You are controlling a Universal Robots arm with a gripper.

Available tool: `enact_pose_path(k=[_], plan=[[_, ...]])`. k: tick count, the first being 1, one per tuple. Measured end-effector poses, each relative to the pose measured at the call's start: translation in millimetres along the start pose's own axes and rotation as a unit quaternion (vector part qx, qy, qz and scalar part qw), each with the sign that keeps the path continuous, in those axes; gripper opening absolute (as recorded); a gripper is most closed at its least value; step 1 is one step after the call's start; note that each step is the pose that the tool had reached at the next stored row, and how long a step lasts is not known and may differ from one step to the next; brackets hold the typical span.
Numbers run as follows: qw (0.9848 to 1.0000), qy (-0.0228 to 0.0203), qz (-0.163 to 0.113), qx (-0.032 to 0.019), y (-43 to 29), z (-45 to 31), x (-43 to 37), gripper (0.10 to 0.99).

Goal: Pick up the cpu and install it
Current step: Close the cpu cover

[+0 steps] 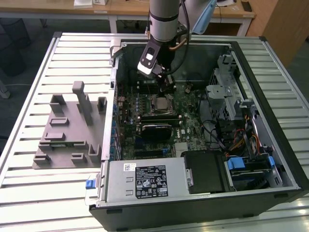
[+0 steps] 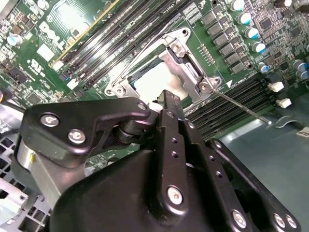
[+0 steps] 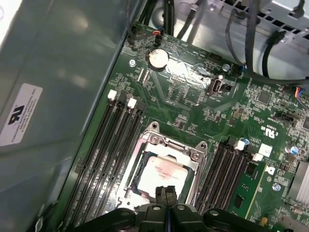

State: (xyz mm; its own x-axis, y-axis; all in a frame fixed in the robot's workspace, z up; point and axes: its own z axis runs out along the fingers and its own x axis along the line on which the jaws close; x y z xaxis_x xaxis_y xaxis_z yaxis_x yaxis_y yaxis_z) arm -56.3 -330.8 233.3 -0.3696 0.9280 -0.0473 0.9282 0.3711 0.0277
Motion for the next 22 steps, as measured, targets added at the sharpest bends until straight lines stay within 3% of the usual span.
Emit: enact_pose_path(k=[7, 13, 17, 22], plan=[[0.9995, 0.0008, -0.031, -0.0015, 0.0, 0.2, 0.0, 0.106], [0.998, 0.0017, -0.063, -0.003, 0.0, 0.4, 0.0, 0.106], [0.9955, 0.0026, -0.094, -0.0045, -0.1, 0.7, 0.0, 0.106], [0.9902, 0.0038, -0.139, -0.0066, -0.1, 1.2, 0.1, 0.106]])
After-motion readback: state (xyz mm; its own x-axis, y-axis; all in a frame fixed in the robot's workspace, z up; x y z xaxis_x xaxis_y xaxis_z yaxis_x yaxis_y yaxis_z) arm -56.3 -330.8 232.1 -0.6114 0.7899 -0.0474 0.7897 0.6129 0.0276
